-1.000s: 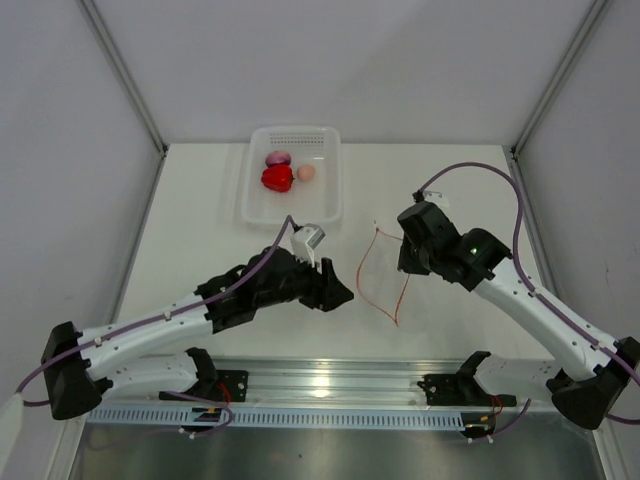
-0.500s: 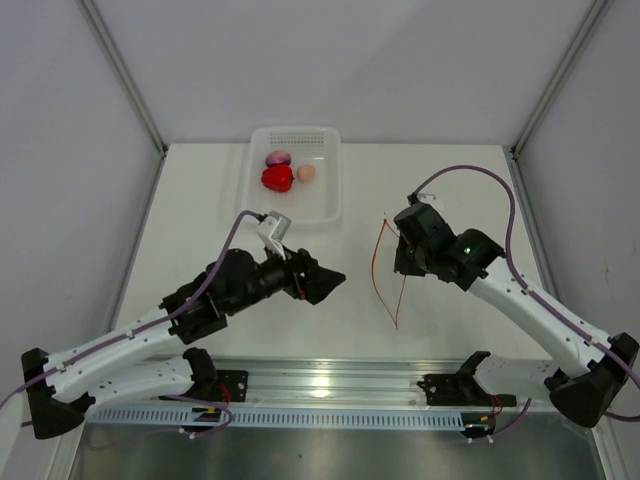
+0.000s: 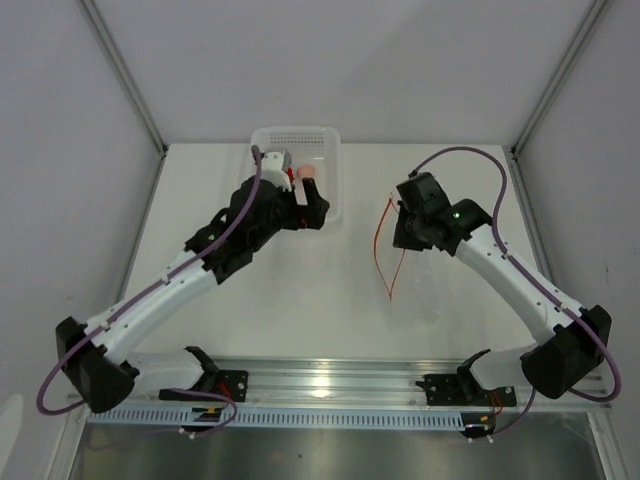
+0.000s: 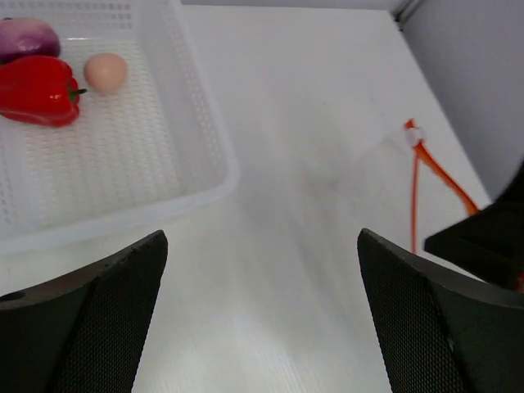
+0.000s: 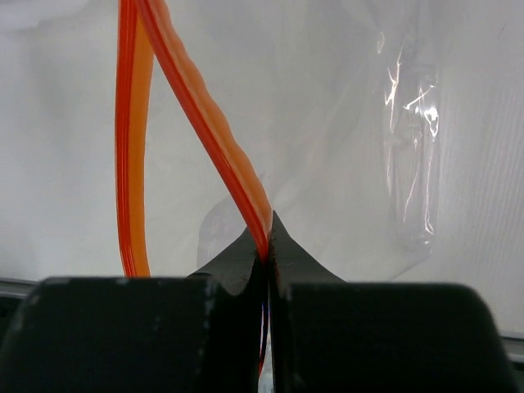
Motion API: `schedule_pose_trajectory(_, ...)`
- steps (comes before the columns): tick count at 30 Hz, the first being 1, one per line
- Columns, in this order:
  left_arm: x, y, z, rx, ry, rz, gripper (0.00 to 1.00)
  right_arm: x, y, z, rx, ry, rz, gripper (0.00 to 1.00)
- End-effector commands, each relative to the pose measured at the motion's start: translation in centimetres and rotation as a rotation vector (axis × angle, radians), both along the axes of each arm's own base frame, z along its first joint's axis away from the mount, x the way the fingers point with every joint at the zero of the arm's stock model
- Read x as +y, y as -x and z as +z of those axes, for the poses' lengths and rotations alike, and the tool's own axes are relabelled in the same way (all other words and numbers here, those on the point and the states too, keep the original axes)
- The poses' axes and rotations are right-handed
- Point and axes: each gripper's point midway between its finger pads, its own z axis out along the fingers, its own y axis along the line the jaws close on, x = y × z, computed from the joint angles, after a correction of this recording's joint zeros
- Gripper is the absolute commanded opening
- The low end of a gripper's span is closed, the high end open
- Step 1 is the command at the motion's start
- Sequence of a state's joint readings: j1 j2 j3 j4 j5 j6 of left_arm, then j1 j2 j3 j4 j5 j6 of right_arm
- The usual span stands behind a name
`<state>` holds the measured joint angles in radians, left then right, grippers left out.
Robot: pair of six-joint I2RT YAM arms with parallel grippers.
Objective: Place the food in the zip-top bag and seal the zipper
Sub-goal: Move the bin to the center of the board.
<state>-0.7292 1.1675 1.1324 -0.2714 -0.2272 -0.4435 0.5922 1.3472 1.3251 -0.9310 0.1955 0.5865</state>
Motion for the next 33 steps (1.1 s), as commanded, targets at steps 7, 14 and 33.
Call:
schedule_pose_trajectory(7,1.2,-14.4,-0.1,-0.078,-0.239,0.237,0.99,-0.4,-5.4,0.1,-0.02,-0.046,0.068,0.0)
schedule_pose_trajectory(14,1.6,-23.6,-1.4,-0.044,-0.273,0.301,0.99,-1.1,-8.2,-1.6,0.001,-0.053,0.097,0.0)
schedule_pose_trajectory(33,7.0,-29.6,-11.4,0.265,-0.221,0.334,1.0,-0.3,-10.4,-3.6,0.008,-0.113,0.16,0.0)
